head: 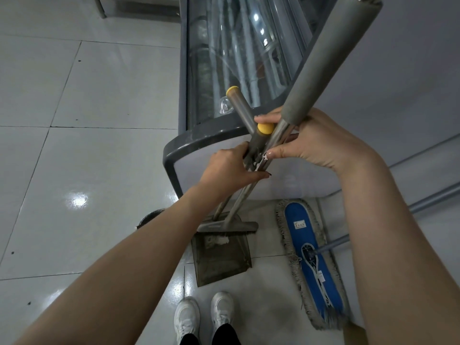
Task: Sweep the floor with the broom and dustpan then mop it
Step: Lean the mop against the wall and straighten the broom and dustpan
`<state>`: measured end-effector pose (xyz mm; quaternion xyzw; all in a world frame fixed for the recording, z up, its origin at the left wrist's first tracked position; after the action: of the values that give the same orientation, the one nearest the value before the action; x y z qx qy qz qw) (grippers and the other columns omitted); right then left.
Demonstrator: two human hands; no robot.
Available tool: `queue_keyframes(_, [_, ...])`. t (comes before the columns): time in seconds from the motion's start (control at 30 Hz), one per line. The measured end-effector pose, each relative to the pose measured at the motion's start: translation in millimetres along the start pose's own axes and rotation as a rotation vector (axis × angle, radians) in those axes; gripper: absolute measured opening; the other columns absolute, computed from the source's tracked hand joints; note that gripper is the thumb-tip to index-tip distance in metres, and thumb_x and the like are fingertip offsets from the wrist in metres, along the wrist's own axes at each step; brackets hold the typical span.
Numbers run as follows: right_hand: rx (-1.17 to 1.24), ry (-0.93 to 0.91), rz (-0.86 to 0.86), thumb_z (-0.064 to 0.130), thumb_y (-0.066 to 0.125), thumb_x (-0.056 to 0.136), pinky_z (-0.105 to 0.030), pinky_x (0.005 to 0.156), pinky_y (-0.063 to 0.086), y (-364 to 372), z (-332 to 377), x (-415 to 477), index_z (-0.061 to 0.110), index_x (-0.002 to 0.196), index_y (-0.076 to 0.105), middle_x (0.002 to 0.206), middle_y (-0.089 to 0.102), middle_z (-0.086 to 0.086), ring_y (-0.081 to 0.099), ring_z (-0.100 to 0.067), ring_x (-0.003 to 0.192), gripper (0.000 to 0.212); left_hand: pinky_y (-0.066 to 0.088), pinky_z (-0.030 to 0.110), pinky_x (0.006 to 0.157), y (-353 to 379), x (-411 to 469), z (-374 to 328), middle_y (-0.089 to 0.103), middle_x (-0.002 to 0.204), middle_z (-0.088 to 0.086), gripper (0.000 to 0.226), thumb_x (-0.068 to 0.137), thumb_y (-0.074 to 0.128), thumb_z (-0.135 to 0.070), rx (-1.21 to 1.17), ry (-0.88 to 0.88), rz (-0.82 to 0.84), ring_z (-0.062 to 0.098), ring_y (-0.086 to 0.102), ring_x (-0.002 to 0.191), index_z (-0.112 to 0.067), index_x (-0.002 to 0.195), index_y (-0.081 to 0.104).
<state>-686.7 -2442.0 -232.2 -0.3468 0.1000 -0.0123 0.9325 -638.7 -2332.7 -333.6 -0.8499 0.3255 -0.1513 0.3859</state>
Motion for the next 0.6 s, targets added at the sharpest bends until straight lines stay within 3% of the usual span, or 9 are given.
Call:
queue_keyframes(0.13, [-0.011,0.007,-0.017,0.012,0.08,0.071,-0.017,0.097,0.041,1.8,-0.3,-3.3,0.036,0.116,0.063,0.105,0.058,0.022,0.056,0.004,0.104,0.053,0.051,0.034,0.082,0.6,-1.7,-1.3,0.071,0.1,0.0,0.059,0.073,0.071,-0.054,0.024,0.011,-0.005,0.017,0.065,0.096,-0.017,0.118,0.057])
queue_keyframes(0.33, [-0.031,0.005,-0.05,0.015,0.079,0.073,-0.037,0.108,0.039,9.1,1.2,-7.2,0.033,0.118,0.063,0.124,0.056,0.006,0.051,-0.011,0.118,0.052,0.049,0.034,0.084,0.7,-6.2,0.4,0.071,0.102,0.001,0.051,0.078,0.069,-0.049,0.052,0.013,-0.014,0.018,0.065,0.097,-0.015,0.115,0.058])
queue_keyframes(0.6, [-0.013,0.015,-0.028,0.012,0.078,0.074,-0.04,0.11,0.036,18.4,8.9,-6.3,0.028,0.122,0.062,0.124,0.058,0.007,0.052,-0.009,0.118,0.053,0.05,0.036,0.087,-5.2,-11.7,8.1,0.071,0.105,0.001,0.052,0.075,0.073,-0.044,-0.011,0.014,-0.015,0.018,0.064,0.102,-0.014,0.116,0.059])
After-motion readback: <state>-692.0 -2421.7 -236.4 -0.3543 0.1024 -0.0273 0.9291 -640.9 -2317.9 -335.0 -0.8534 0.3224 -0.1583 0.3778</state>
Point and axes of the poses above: each hand's wrist, its own x-axis towards the middle knuckle, its own y-axis out of the palm, z = x × y, the point moved 6 cm from there along x, towards the middle knuckle
